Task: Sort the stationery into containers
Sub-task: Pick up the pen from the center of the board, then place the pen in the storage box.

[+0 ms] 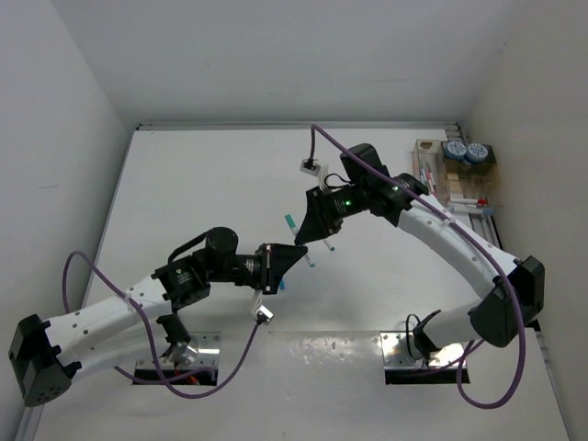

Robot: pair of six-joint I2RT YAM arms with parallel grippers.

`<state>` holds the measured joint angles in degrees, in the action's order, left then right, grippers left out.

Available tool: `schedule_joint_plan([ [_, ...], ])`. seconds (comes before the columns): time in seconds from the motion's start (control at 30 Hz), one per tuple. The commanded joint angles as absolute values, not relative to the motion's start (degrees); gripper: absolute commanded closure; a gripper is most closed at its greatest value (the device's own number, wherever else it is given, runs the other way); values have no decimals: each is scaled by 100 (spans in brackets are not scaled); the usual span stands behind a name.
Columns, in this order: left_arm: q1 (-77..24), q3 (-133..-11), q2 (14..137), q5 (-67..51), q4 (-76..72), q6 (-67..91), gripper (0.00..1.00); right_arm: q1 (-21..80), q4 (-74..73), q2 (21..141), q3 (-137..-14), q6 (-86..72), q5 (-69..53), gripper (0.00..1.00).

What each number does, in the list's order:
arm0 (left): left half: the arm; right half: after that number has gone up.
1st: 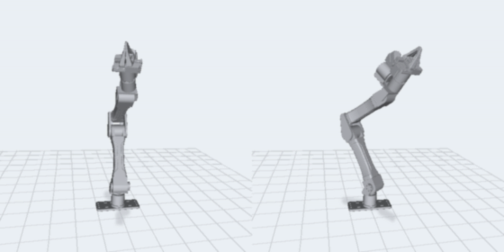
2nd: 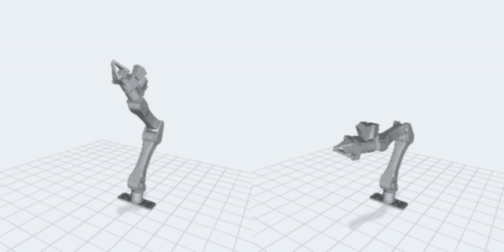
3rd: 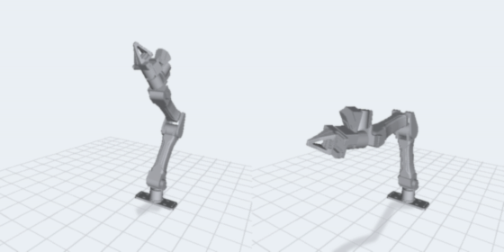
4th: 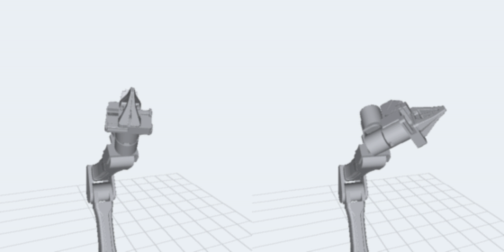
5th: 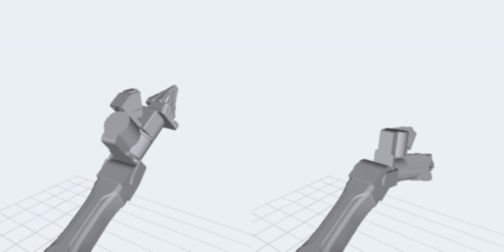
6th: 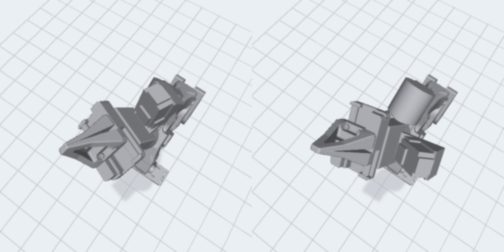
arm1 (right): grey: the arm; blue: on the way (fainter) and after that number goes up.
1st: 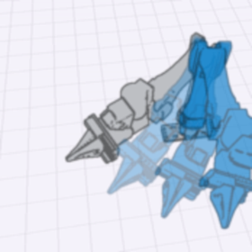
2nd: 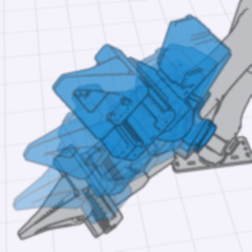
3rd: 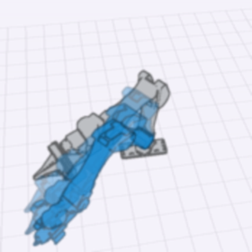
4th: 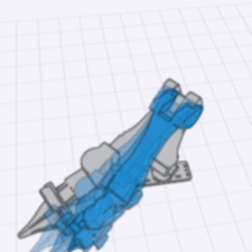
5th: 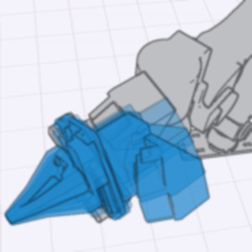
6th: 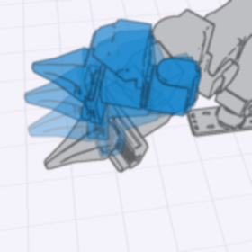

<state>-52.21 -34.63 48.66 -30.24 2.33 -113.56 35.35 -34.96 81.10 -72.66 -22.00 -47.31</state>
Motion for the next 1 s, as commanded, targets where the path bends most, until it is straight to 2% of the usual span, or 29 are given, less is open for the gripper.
schedule_joint_plan([
  [0.0,-5335,-3472,4878,-3050,-202,-11909,100,3586,-3313,8147,-7365,-2153,-4939,82],
  [0.03,-5344,-3446,4895,-3050,-211,-11900,100,3586,-3313,8147,-7365,-2153,-4939,85],
  [0.07,-5344,-3437,4878,-3041,-228,-11874,100,3586,-3331,8139,-7374,-2153,-4887,94],
  [0.1,-5335,-3428,4869,-3032,-263,-11848,93,3586,-3348,8130,-7383,-2119,-4852,98],
  [0.13,-5326,-3419,4852,-3032,-264,-11813,68,3577,-3357,8121,-7383,-2109,-4808,100],
  [0.17,-5335,-3402,4825,-3024,-255,-11717,53,3568,-3375,8095,-7392,-2092,-4703,100],
  [0.2,-5335,-3375,4782,-2980,-255,-11585,31,3455,-3375,8060,-7383,-2083,-4685,100],
  [0.3,-5317,-3349,4633,-2813,-255,-11339,0,2948,-3323,8016,-7348,-2232,-4597,100],
  [0.37,-5282,-3375,4544,-2699,-272,-10893,0,2533,-3235,7920,-7251,-2451,-4501,100],
  [0.4,-5282,-3401,4474,-2524,-307,-10646,0,2018,-3078,7849,-7181,-2557,-4248,100],
  [0.47,-5239,-3480,4465,-2234,-465,-9593,0,1409,-2718,7700,-6769,-3151,-3948,100],
  [0.5,-5221,-3663,4552,-1763,-666,-9119,0,806,-2281,7447,-6576,-3373,-3572,100],
  [0.57,-5160,-4032,4806,-737,-756,-7678,0,266,-1891,7208,-6013,-3978,-2974,100],
  [0.63,-5072,-4980,5517,-38,-529,-6101,0,-446,-1618,6935,-5636,-4375,-2016,100],
  [0.67,-4854,-5366,5807,739,-84,-5586,0,-614,-1548,6882,-5556,-4499,-1708,100],
  [0.7,-4695,-6214,6427,904,391,-4728,0,-920,-1521,6838,-5450,-4657,-1053,100],
  [0.8,-3957,-7579,7469,538,1860,-3668,0,-1404,-1284,6943,-5274,-5359,-109,100],
  [0.97,-3103,-7998,7910,-1053,2470,-2216,0,-2099,-985,7417,-5378,-6047,755,100],
])
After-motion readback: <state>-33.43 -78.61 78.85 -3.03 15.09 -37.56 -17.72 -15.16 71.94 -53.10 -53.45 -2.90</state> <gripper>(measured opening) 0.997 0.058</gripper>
